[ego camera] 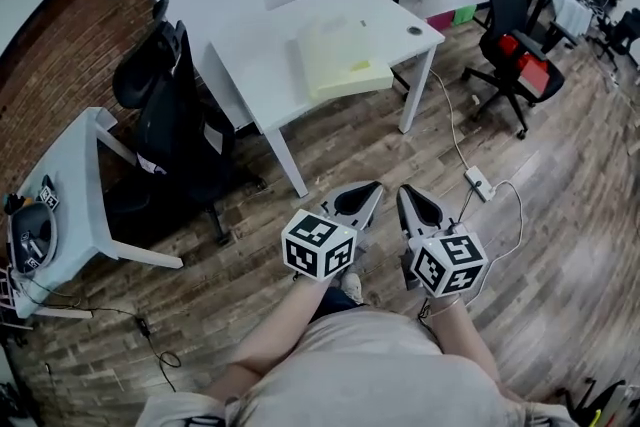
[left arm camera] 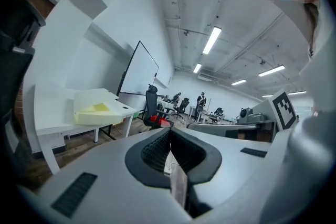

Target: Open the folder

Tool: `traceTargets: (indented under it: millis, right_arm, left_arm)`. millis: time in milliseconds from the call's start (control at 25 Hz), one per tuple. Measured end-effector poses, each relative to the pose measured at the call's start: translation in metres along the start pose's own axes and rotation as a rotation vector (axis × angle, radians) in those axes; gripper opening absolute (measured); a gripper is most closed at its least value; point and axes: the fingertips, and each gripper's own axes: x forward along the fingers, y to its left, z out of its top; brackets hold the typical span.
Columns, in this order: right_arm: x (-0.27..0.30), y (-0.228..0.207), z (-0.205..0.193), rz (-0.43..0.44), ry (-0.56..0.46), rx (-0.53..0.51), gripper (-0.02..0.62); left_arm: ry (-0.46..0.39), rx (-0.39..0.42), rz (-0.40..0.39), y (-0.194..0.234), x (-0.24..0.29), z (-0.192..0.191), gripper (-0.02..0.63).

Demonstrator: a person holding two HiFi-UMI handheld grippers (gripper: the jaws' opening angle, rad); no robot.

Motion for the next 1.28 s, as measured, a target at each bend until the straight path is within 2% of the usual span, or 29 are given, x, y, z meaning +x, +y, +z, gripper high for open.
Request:
traceTargets:
  millis: [320,720,920,1280]
  right_arm:
    - [0.046,-0.009,0.006,-0.02,0.014,0.006,0.023]
    - [0.066,-0.031,-0.003,-0.045,0.051,0.021,0.021]
    - [0.09,-0.047,0.004,-0.035,0.05,0.02,0.021]
    - [0.159,-0.087,0.03,0.016,0.061,0.009,0.021]
  left_arm:
    - [0.028,-0.012,-0.037,0.037,0.024,0.007,0.017]
    - [0.051,-0.055,-0.034,0.061,0.043,-0.001,0.017]
    - [0.055,-0.049,-0.017,0.079,0.059,0.004,0.017]
    - [0.032,-0.03,0.038,0.13,0.113,0.037,0.018]
